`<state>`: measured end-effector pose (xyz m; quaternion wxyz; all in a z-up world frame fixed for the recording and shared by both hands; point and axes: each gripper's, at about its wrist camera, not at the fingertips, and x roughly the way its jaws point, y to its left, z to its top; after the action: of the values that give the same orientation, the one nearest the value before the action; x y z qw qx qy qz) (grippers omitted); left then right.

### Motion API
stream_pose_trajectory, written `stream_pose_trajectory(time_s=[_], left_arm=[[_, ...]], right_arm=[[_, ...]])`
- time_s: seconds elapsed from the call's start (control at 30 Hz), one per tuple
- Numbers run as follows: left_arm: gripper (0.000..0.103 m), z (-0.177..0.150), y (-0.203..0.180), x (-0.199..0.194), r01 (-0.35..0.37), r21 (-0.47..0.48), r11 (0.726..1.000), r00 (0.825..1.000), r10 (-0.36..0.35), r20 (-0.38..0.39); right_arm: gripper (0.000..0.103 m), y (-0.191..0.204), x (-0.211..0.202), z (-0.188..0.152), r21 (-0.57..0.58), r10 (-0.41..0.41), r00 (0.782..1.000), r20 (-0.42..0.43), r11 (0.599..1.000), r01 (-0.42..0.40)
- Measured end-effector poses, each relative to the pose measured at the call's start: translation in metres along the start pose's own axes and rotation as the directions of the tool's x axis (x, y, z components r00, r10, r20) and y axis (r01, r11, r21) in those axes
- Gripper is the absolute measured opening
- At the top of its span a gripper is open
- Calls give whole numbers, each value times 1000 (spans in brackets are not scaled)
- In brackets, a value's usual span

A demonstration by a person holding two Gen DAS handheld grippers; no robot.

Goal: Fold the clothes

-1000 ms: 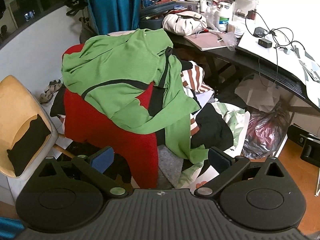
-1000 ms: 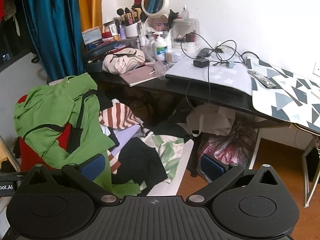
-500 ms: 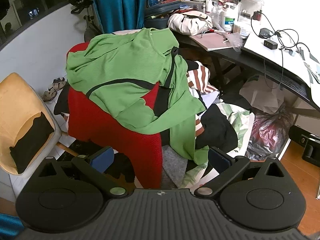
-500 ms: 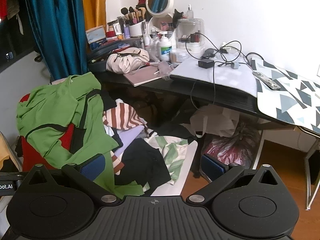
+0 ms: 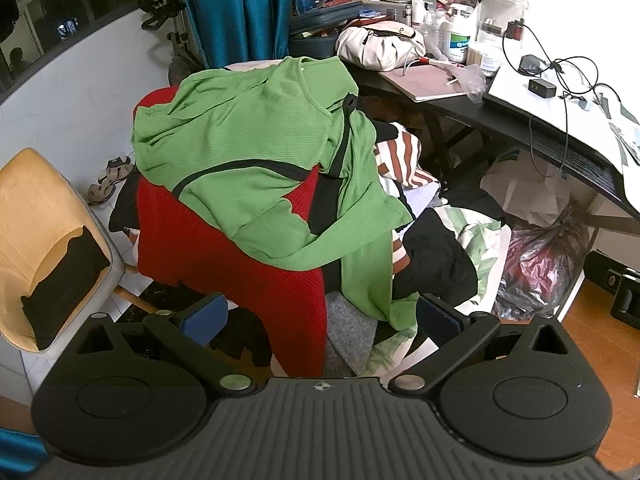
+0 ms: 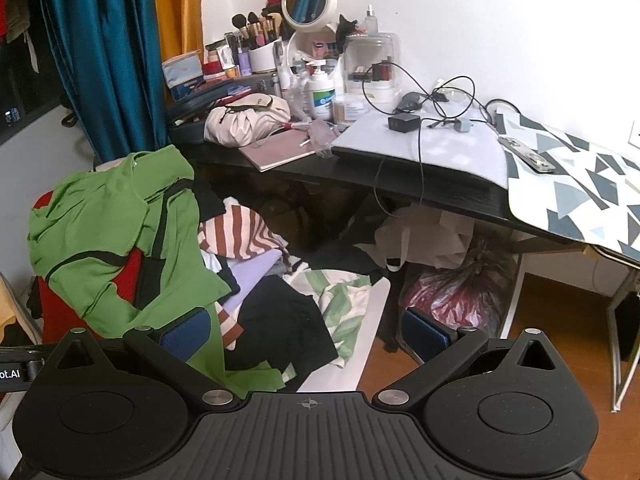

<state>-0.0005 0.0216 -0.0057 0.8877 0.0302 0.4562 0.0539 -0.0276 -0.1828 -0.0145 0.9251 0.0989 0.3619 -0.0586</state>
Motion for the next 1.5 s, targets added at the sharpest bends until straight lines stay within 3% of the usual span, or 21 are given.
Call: stream_pose_trajectory(time_s=[1.5], left_arm=[[102,1,4,2,-24,-22,999,1000,24,-9]], right_arm=[[102,-1,7,4,2,15,1000,-6,1000,-15]])
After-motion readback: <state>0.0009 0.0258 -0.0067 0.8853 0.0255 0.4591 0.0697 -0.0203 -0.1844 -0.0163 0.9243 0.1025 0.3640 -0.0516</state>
